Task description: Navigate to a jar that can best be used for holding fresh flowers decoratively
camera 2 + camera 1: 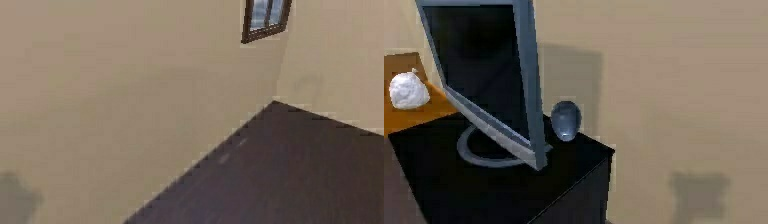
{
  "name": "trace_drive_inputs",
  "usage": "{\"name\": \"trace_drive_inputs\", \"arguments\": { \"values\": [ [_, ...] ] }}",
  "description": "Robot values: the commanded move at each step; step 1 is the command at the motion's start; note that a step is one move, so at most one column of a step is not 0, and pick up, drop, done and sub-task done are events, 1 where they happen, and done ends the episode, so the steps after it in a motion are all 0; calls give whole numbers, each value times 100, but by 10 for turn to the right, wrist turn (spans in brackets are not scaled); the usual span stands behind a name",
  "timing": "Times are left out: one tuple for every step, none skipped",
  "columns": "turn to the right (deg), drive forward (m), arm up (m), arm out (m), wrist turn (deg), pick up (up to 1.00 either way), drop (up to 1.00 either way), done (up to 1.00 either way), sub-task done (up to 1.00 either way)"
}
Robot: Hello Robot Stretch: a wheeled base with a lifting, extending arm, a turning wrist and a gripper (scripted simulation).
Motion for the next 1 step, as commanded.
{"name": "trace_drive_inputs", "arguments": {
  "values": [
    [0, 0, 0, 0, 0, 0, 0, 100, 0]
  ]
}}
